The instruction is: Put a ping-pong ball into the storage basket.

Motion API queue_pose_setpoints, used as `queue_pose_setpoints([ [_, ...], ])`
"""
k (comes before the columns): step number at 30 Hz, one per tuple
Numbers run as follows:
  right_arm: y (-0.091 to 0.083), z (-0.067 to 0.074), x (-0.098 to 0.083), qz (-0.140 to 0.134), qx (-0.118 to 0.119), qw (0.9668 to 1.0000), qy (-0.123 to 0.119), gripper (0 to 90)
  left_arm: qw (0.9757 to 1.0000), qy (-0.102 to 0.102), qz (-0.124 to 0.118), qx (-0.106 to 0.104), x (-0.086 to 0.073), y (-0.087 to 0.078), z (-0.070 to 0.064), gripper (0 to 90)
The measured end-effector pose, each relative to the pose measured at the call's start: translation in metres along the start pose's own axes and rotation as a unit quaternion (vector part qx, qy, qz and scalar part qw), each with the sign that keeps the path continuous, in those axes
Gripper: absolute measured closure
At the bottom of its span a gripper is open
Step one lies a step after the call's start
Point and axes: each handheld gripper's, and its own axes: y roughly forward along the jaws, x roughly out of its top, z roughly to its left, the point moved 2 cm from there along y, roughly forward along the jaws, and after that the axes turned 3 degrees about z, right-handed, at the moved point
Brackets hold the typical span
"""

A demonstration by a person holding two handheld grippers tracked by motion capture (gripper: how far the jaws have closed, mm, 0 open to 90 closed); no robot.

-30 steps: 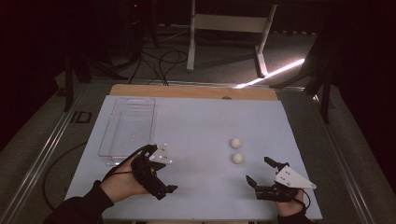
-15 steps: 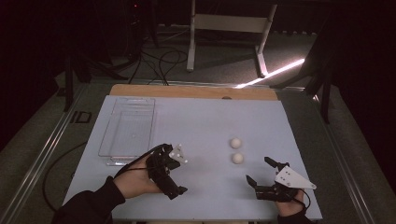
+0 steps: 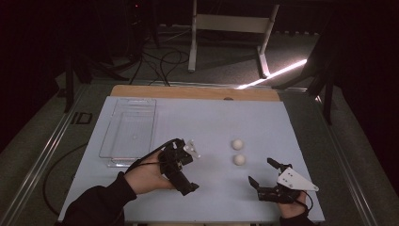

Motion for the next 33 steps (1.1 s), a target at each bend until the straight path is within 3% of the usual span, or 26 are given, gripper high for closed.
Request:
queue_pose_setpoints([
  [12, 0.0, -0.002, 0.0, 0.002, -0.001, 1.0, 0.008, 8.5, 0.9994, 0.022, -0.019, -0.016, 0.033, 0.01, -0.006, 0.4],
  [20, -0.001, -0.003, 0.0, 0.003, -0.007, 0.9999, 0.006, 8.5, 0.9986, 0.04, -0.032, -0.012, 0.051, 0.016, -0.01, 0.4],
  [23, -0.001, -0.004, 0.0, -0.001, -0.013, 0.9999, 0.01, 8.5, 0.9975, 0.044, -0.053, -0.016, 0.058, 0.017, -0.011, 0.4],
  [33, -0.001, -0.004, 0.0, 0.0, -0.015, 0.9998, 0.011, 8.5, 0.9943, 0.056, -0.087, -0.022, 0.069, 0.027, -0.006, 0.4],
])
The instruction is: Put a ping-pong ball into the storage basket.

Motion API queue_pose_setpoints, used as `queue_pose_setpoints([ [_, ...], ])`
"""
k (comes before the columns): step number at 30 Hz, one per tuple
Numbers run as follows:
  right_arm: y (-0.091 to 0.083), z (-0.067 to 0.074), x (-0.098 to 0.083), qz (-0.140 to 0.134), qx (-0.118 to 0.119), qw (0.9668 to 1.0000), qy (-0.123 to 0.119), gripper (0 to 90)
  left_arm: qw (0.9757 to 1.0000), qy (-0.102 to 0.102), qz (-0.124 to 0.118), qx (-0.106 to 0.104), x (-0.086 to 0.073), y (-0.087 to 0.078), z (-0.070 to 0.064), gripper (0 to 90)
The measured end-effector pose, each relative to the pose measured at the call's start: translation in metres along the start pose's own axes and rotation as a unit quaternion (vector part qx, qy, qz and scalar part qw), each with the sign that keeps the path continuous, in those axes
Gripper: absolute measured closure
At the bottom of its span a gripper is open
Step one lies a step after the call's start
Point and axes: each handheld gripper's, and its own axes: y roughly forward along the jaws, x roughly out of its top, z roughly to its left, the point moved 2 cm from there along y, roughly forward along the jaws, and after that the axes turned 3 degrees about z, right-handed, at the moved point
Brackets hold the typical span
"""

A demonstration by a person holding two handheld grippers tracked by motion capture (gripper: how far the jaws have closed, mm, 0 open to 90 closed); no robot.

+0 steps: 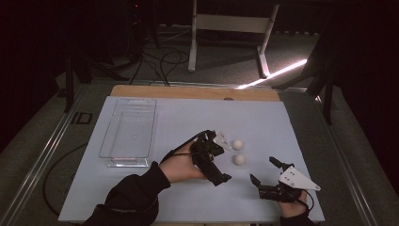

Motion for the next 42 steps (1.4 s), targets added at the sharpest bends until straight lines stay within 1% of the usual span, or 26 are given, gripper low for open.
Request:
queue_pose_setpoints([
  [1, 0.0, 0.0, 0.0, 0.0, 0.0, 1.0, 0.0, 8.5, 1.0, 0.004, -0.007, -0.002, 0.001, 0.001, 0.001, 0.4],
  [3, 0.0, 0.0, 0.0, -0.001, 0.0, 1.0, -0.001, 8.5, 0.9996, 0.007, -0.026, -0.003, 0.002, 0.004, 0.004, 0.4],
  [4, 0.0, 0.0, 0.001, -0.002, 0.0, 1.0, 0.001, 8.5, 0.9995, 0.006, -0.031, -0.001, 0.003, 0.006, 0.006, 0.4],
  [9, 0.0, -0.001, 0.001, -0.002, -0.001, 1.0, 0.003, 8.5, 0.9991, 0.006, -0.041, -0.004, 0.005, 0.014, 0.01, 0.4],
  [10, 0.0, -0.001, 0.001, -0.001, -0.001, 1.0, 0.005, 8.5, 0.9991, 0.004, -0.043, -0.002, 0.007, 0.02, 0.013, 0.4],
  [12, 0.0, -0.001, 0.0, 0.0, -0.001, 1.0, 0.004, 8.5, 0.999, 0.003, -0.045, -0.006, 0.009, 0.022, 0.014, 0.4],
  [14, -0.001, -0.001, 0.0, 0.0, -0.002, 1.0, 0.006, 8.5, 0.9989, 0.002, -0.046, -0.001, 0.011, 0.024, 0.016, 0.4],
  [15, -0.001, -0.001, 0.0, 0.0, -0.002, 1.0, 0.006, 8.5, 0.9988, 0.002, -0.05, -0.003, 0.013, 0.025, 0.017, 0.4],
  [16, -0.002, -0.002, 0.0, -0.001, -0.002, 1.0, 0.007, 8.5, 0.9983, -0.001, -0.059, 0.0, 0.015, 0.025, 0.019, 0.4],
  [17, -0.002, -0.002, 0.0, -0.001, -0.002, 1.0, 0.009, 8.5, 0.9973, 0.003, -0.073, 0.0, 0.019, 0.024, 0.02, 0.4],
  [18, -0.002, -0.002, 0.0, -0.001, -0.002, 1.0, 0.009, 8.5, 0.9973, 0.003, -0.073, 0.0, 0.019, 0.024, 0.02, 0.4],
  [19, -0.002, -0.002, -0.001, -0.001, -0.004, 1.0, 0.006, 8.5, 0.9961, 0.0, -0.088, 0.002, 0.023, 0.024, 0.02, 0.4],
  [20, -0.002, -0.002, -0.001, -0.001, -0.004, 1.0, 0.006, 8.5, 0.9961, 0.0, -0.088, 0.002, 0.023, 0.024, 0.02, 0.5],
  [21, -0.002, -0.003, -0.001, 0.0, -0.002, 1.0, 0.007, 8.5, 0.9955, -0.002, -0.094, 0.001, 0.025, 0.025, 0.021, 0.5],
  [22, -0.002, -0.003, -0.001, 0.0, -0.004, 1.0, 0.007, 8.5, 0.995, -0.001, -0.099, 0.008, 0.026, 0.025, 0.022, 0.5],
  [23, -0.003, -0.002, 0.0, -0.002, 0.0, 0.9999, 0.01, 8.5, 0.9945, -0.003, -0.105, 0.007, 0.027, 0.026, 0.023, 0.4],
  [26, -0.005, -0.003, 0.002, -0.008, -0.007, 0.9999, 0.008, 8.5, 0.9922, -0.008, -0.123, 0.018, 0.029, 0.032, 0.028, 0.5],
  [27, -0.006, -0.004, 0.002, -0.01, -0.008, 0.9999, 0.006, 8.5, 0.9922, -0.008, -0.123, 0.018, 0.029, 0.032, 0.028, 0.4],
  [30, -0.007, -0.005, 0.002, -0.012, -0.013, 0.9998, 0.01, 8.5, 0.9927, -0.02, -0.118, 0.014, 0.029, 0.046, 0.033, 0.4],
  [31, -0.008, -0.005, 0.002, -0.017, -0.022, 0.9996, 0.011, 8.6, 0.9928, -0.024, -0.117, 0.011, 0.029, 0.049, 0.034, 0.5],
  [33, -0.009, -0.006, 0.003, -0.02, -0.025, 0.9994, 0.011, 8.5, 0.9926, -0.027, -0.118, 0.01, 0.028, 0.052, 0.035, 0.4],
  [34, -0.011, -0.008, 0.004, -0.024, -0.033, 0.9991, 0.009, 8.5, 0.9928, -0.033, -0.115, 0.012, 0.029, 0.058, 0.037, 0.5],
  [35, -0.012, -0.007, 0.005, -0.025, -0.035, 0.999, 0.015, 8.6, 0.993, -0.037, -0.111, 0.011, 0.029, 0.062, 0.038, 0.5],
  [36, -0.013, -0.008, 0.005, -0.026, -0.035, 0.999, 0.014, 8.5, 0.993, -0.037, -0.111, 0.011, 0.029, 0.062, 0.038, 0.5],
  [41, -0.014, -0.01, 0.004, -0.027, -0.039, 0.9987, 0.018, 8.5, 0.9946, -0.042, -0.094, 0.012, 0.029, 0.075, 0.04, 0.5],
  [42, -0.014, -0.01, 0.004, -0.027, -0.039, 0.9987, 0.018, 8.5, 0.9952, -0.044, -0.087, 0.012, 0.029, 0.078, 0.041, 0.5],
])
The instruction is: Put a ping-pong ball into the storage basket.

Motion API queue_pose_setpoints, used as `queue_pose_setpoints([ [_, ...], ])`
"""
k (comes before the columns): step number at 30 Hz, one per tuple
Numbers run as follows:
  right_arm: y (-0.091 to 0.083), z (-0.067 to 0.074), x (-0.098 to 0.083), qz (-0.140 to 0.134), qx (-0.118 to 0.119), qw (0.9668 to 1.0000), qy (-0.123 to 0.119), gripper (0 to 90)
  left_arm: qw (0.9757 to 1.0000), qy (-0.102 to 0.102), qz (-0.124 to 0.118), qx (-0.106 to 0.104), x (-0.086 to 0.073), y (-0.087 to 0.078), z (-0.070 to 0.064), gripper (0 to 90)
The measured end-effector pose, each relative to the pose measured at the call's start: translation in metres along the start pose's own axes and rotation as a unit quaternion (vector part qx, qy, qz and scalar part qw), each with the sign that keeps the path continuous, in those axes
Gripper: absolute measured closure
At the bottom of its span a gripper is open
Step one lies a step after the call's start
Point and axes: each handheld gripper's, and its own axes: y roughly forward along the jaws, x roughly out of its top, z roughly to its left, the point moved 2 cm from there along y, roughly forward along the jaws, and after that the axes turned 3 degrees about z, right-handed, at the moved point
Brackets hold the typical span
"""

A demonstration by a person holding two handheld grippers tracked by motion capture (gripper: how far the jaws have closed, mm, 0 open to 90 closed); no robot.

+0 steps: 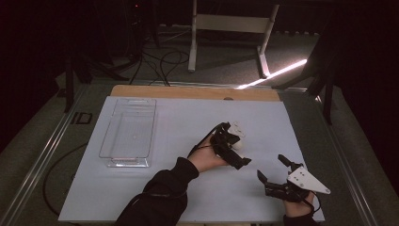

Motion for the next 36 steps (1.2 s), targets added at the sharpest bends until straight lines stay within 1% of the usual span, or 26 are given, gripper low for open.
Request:
queue_pose_setpoints([
  [1, 0.001, 0.0, 0.0, 0.001, -0.001, 1.0, -0.001, 8.5, 1.0, 0.002, 0.005, 0.003, -0.001, 0.002, 0.001, 0.5],
  [2, 0.001, 0.0, -0.001, 0.002, -0.002, 1.0, -0.001, 8.5, 0.9999, -0.005, 0.014, 0.003, -0.002, 0.007, 0.002, 0.5],
  [3, 0.001, 0.0, -0.001, 0.002, -0.002, 1.0, -0.001, 8.5, 0.9999, -0.005, 0.014, 0.003, -0.002, 0.007, 0.002, 0.5],
  [4, 0.001, 0.0, -0.001, 0.002, -0.002, 1.0, -0.001, 8.5, 0.9998, -0.007, 0.018, -0.003, -0.003, 0.009, 0.003, 0.5],
  [8, 0.0, -0.001, -0.001, 0.002, -0.001, 1.0, 0.002, 8.5, 0.9994, -0.01, 0.033, -0.006, -0.006, 0.017, 0.005, 1.7],
  [9, 0.001, -0.001, -0.001, 0.002, 0.0, 1.0, 0.001, 8.5, 0.9992, -0.011, 0.036, -0.01, -0.007, 0.019, 0.005, 1.8],
  [10, 0.001, -0.001, -0.001, 0.002, 0.0, 1.0, 0.001, 8.5, 0.9989, -0.014, 0.045, -0.008, -0.008, 0.022, 0.005, 1.8],
  [11, 0.001, -0.001, -0.001, 0.002, -0.002, 1.0, 0.001, 8.5, 0.9986, -0.016, 0.048, -0.013, -0.009, 0.024, 0.006, 1.9],
  [13, 0.002, 0.0, -0.001, 0.002, 0.0, 1.0, -0.001, 8.5, 0.9981, -0.017, 0.059, -0.011, -0.011, 0.028, 0.006, 4.6],
  [14, 0.002, 0.0, -0.001, 0.004, 0.001, 1.0, 0.0, 8.6, 0.9978, -0.019, 0.061, -0.016, -0.012, 0.03, 0.007, 5.0],
  [15, 0.002, 0.0, -0.001, 0.004, 0.001, 1.0, 0.0, 8.6, 0.9977, -0.02, 0.063, -0.013, -0.013, 0.031, 0.007, 6.0],
  [16, 0.002, 0.0, -0.001, 0.004, 0.001, 1.0, 0.0, 8.5, 0.9973, -0.019, 0.069, -0.014, -0.014, 0.032, 0.008, 7.4],
  [18, 0.002, 0.0, -0.001, 0.005, 0.003, 1.0, 0.0, 8.5, 0.9971, -0.019, 0.073, -0.011, -0.015, 0.035, 0.008, 8.8],
  [20, 0.002, 0.0, -0.002, 0.006, 0.004, 1.0, 0.0, 8.5, 0.9966, -0.015, 0.079, -0.015, -0.016, 0.039, 0.008, 14.1],
  [22, 0.002, 0.0, -0.002, 0.007, 0.005, 1.0, 0.001, 8.5, 0.9966, -0.015, 0.079, -0.015, -0.016, 0.039, 0.008, 15.6],
  [23, 0.003, 0.001, -0.002, 0.007, 0.006, 1.0, 0.001, 8.5, 0.9957, -0.016, 0.09, -0.011, -0.018, 0.044, 0.008, 17.1],
  [26, 0.003, 0.001, -0.001, 0.007, 0.007, 1.0, -0.001, 8.6, 0.9949, -0.018, 0.099, -0.009, -0.02, 0.049, 0.009, 17.7],
  [27, 0.003, 0.001, -0.002, 0.007, 0.008, 0.9999, -0.001, 8.6, 0.9947, -0.019, 0.101, -0.007, -0.021, 0.05, 0.009, 20.2],
  [29, 0.003, 0.001, -0.002, 0.009, 0.009, 0.9999, -0.001, 8.6, 0.9942, -0.018, 0.106, -0.004, -0.022, 0.053, 0.01, 22.1],
  [30, 0.003, 0.001, -0.002, 0.009, 0.009, 0.9999, -0.001, 8.6, 0.994, -0.016, 0.108, 0.001, -0.022, 0.055, 0.01, 22.1],
  [32, 0.003, 0.001, -0.002, 0.011, 0.011, 0.9999, -0.001, 8.6, 0.9932, -0.015, 0.116, 0.001, -0.023, 0.058, 0.009, 24.2],
  [36, 0.003, 0.001, -0.002, 0.011, 0.012, 0.9999, -0.002, 8.6, 0.9927, -0.012, 0.119, 0.008, -0.024, 0.063, 0.008, 27.3],
])
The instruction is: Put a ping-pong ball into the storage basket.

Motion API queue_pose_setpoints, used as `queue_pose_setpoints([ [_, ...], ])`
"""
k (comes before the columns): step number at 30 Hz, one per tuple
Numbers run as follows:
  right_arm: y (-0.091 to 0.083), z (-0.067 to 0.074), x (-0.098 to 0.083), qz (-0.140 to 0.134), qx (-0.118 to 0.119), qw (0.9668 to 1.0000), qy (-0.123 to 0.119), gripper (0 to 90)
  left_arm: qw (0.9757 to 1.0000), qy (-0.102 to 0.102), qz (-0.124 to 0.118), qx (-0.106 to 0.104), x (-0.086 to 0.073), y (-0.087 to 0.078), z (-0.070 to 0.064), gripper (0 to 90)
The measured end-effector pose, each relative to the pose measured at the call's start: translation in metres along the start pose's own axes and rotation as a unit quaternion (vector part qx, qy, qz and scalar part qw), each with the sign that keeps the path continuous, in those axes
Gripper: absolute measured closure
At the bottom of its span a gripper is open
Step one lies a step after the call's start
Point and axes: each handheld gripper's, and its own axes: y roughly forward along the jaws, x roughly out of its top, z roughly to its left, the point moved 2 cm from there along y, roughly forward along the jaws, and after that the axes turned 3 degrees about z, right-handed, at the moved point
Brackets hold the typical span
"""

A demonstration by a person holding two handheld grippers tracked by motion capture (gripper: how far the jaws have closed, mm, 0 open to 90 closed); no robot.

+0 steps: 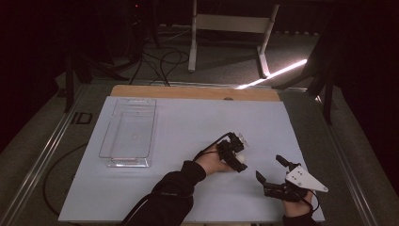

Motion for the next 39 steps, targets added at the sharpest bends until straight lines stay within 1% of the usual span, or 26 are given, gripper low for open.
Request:
queue_pose_setpoints([
  [2, 0.0, 0.0, 0.0, 0.0, 0.001, 1.0, 0.001, 8.6, 1.0, -0.001, 0.003, 0.001, 0.0, 0.003, 0.0, 30.8],
  [3, 0.0, 0.0, 0.0, 0.0, 0.001, 1.0, 0.001, 8.6, 1.0, -0.003, 0.004, 0.006, 0.0, 0.003, 0.001, 30.8],
  [4, 0.0, 0.0, 0.0, 0.0, 0.002, 1.0, 0.0, 8.6, 1.0, -0.004, 0.003, 0.005, 0.0, 0.005, 0.001, 32.0],
  [5, 0.0, 0.0, 0.0, 0.0, 0.003, 1.0, 0.002, 8.6, 0.9999, -0.004, 0.005, 0.009, 0.0, 0.006, 0.001, 32.2],
  [7, 0.001, 0.0, 0.0, 0.001, 0.003, 1.0, 0.003, 8.6, 0.9999, -0.007, 0.005, 0.01, 0.0, 0.007, 0.002, 34.2],
  [11, 0.001, 0.0, -0.001, 0.003, 0.004, 1.0, 0.003, 8.6, 0.9998, -0.007, 0.009, 0.014, 0.001, 0.011, 0.002, 37.1],
  [12, 0.001, 0.0, -0.001, 0.003, 0.004, 1.0, 0.002, 8.6, 0.9998, -0.008, 0.01, 0.015, 0.002, 0.012, 0.002, 40.5],
  [14, 0.001, 0.0, -0.001, 0.003, 0.004, 1.0, 0.002, 8.6, 0.9998, -0.007, 0.011, 0.015, 0.002, 0.013, 0.001, 41.7],
  [19, 0.001, 0.0, -0.001, 0.003, 0.005, 1.0, 0.002, 8.6, 0.9999, -0.004, 0.013, 0.008, 0.002, 0.016, 0.001, 50.7],
  [20, 0.001, 0.0, -0.001, 0.003, 0.005, 1.0, 0.002, 8.6, 0.9998, -0.007, 0.015, 0.006, 0.002, 0.016, 0.001, 50.7],
  [25, 0.002, 0.0, -0.001, 0.005, 0.006, 1.0, 0.001, 8.6, 0.9997, -0.002, 0.025, 0.004, 0.002, 0.014, 0.0, 51.6],
  [26, 0.002, 0.0, -0.001, 0.004, 0.005, 1.0, 0.001, 8.6, 0.9997, -0.002, 0.025, -0.002, 0.002, 0.013, -0.001, 51.7],
  [28, 0.002, 0.0, -0.001, 0.004, 0.005, 1.0, 0.001, 8.6, 0.9997, 0.002, 0.025, 0.0, 0.002, 0.011, -0.001, 51.8],
  [29, 0.002, 0.0, -0.001, 0.005, 0.005, 1.0, 0.003, 8.6, 0.9996, 0.003, 0.026, -0.005, 0.002, 0.01, -0.002, 51.9],
  [31, 0.002, 0.0, -0.001, 0.005, 0.005, 1.0, 0.002, 8.6, 0.9996, 0.005, 0.026, -0.005, 0.003, 0.007, -0.003, 51.9],
  [32, 0.002, 0.0, -0.001, 0.005, 0.006, 1.0, 0.001, 8.6, 0.9996, 0.006, 0.026, -0.009, 0.003, 0.006, -0.003, 51.9],
  [33, 0.002, 0.0, -0.001, 0.004, 0.006, 1.0, 0.002, 8.6, 0.9995, 0.011, 0.028, -0.007, 0.003, 0.004, -0.004, 51.9],
  [36, 0.002, 0.0, -0.001, 0.005, 0.005, 1.0, 0.002, 8.6, 0.9993, 0.014, 0.031, -0.013, 0.003, -0.001, -0.005, 52.0],
  [37, 0.002, 0.0, -0.001, 0.005, 0.005, 1.0, 0.003, 8.6, 0.9991, 0.017, 0.035, -0.016, 0.003, -0.003, -0.005, 52.0],
  [38, 0.002, 0.0, -0.001, 0.005, 0.005, 1.0, 0.003, 8.6, 0.9989, 0.022, 0.039, -0.015, 0.003, -0.004, -0.006, 52.0],
  [39, 0.002, 0.0, -0.001, 0.006, 0.005, 1.0, 0.002, 8.6, 0.9989, 0.02, 0.039, -0.018, 0.002, -0.005, -0.006, 52.1],
])
